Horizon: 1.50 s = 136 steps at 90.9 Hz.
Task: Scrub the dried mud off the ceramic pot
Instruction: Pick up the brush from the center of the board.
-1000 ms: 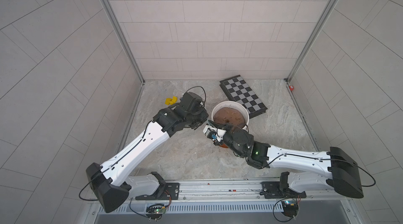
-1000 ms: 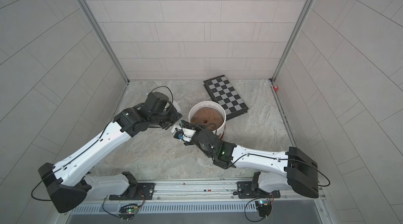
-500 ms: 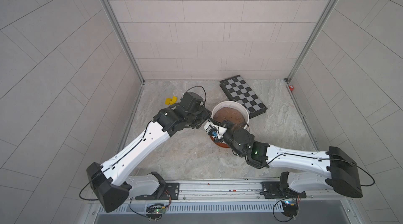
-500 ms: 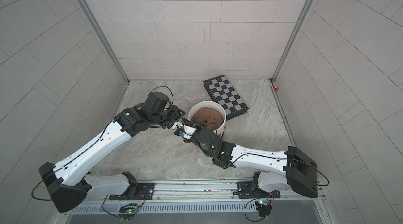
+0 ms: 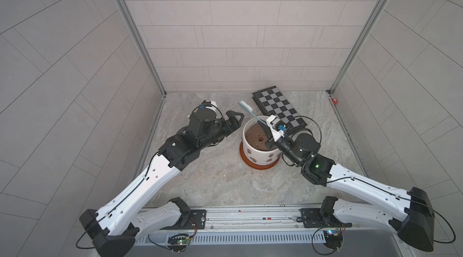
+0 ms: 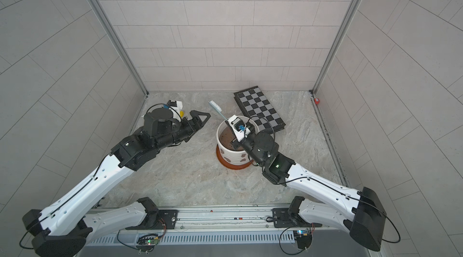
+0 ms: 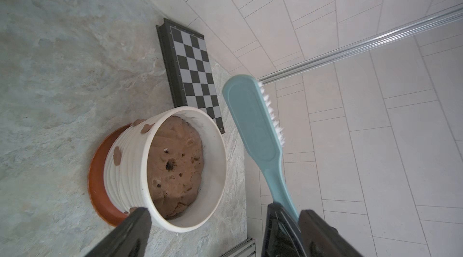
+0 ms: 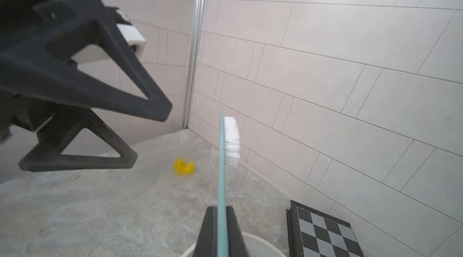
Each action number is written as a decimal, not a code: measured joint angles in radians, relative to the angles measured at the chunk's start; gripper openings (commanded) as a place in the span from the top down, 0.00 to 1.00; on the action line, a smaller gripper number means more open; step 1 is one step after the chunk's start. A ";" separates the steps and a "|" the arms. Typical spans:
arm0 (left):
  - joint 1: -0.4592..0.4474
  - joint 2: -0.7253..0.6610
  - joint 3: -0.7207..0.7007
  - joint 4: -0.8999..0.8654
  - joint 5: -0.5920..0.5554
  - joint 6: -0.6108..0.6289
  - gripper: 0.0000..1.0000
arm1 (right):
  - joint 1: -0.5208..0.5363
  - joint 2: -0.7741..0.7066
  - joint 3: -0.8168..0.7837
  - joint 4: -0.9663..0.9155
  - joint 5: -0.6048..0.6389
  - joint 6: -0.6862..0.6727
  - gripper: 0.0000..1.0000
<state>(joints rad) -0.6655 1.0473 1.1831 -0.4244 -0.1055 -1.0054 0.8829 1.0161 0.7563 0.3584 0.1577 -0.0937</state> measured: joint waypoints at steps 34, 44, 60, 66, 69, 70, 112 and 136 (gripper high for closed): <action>0.039 -0.009 -0.108 0.319 0.012 -0.150 0.07 | -0.076 -0.064 -0.001 -0.035 -0.239 0.226 1.00; 0.039 0.013 -0.108 0.351 0.033 -0.219 0.15 | -0.076 -0.064 -0.006 -0.032 -0.260 0.246 1.00; 0.039 0.063 -0.109 0.386 0.083 -0.302 0.30 | -0.076 -0.063 -0.021 -0.014 -0.278 0.273 1.00; 0.039 0.074 -0.109 0.394 0.095 -0.323 0.37 | -0.076 -0.062 -0.027 -0.007 -0.283 0.282 1.00; 0.039 0.075 -0.111 0.399 0.098 -0.332 0.40 | -0.076 -0.061 -0.028 -0.005 -0.285 0.286 1.00; 0.039 0.075 -0.112 0.400 0.100 -0.329 0.40 | -0.076 -0.061 -0.028 -0.004 -0.286 0.285 1.00; 0.039 0.075 -0.114 0.426 0.121 -0.395 0.78 | -0.076 -0.047 -0.053 0.061 -0.290 0.319 1.00; 0.040 0.075 -0.114 0.414 0.122 -0.369 0.83 | -0.076 -0.024 -0.053 0.059 -0.299 0.321 0.64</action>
<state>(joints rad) -0.6258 1.1221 1.0695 -0.0101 0.0162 -1.3746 0.8070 0.9916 0.7036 0.4171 -0.1410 0.2276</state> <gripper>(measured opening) 0.383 0.327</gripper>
